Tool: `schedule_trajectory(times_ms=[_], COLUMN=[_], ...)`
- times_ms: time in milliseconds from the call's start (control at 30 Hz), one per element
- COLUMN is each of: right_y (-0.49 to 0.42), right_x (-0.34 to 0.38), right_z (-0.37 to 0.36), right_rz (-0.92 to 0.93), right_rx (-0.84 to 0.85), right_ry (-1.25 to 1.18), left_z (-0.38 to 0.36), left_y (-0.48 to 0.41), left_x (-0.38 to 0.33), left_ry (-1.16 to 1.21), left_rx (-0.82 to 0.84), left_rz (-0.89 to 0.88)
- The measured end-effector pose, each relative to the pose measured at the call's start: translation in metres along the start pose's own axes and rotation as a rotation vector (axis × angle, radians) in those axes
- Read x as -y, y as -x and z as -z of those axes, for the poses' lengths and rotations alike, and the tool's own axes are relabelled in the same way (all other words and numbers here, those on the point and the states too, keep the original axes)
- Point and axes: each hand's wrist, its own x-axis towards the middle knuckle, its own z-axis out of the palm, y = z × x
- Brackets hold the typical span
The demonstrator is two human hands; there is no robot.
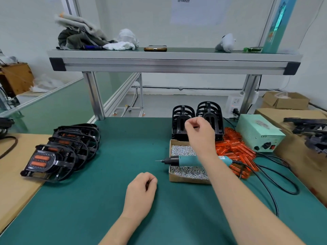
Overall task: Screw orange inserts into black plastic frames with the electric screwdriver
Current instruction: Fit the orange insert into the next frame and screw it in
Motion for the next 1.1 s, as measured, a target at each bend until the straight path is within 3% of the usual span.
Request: schedule_trajectory(times_ms=[133,333,500,700,1100], right_y=[-0.053,-0.085,-0.098,-0.106,-0.105], right_x=[-0.036,-0.064,-0.068,-0.075,-0.080], right_z=[0.006,0.006,0.004,0.010,0.016], right_rz=[-0.105,-0.194,-0.131,-0.214,-0.182], right_rx=[0.050,0.040,-0.068,-0.018,-0.075], right_ry=[0.420,0.702,0.744,0.781,0.733], left_z=[-0.001,-0.002,-0.003,-0.004,-0.002], left_y=[0.000,0.000,0.000,-0.001,0.000], left_x=[-0.001,0.000,0.003,0.004,-0.001], left_ry=[0.014,0.023,0.059,0.071,0.048], left_rx=[-0.005,-0.013,-0.018,-0.024,-0.032], left_rz=[0.004,0.008,0.024,0.025,0.017])
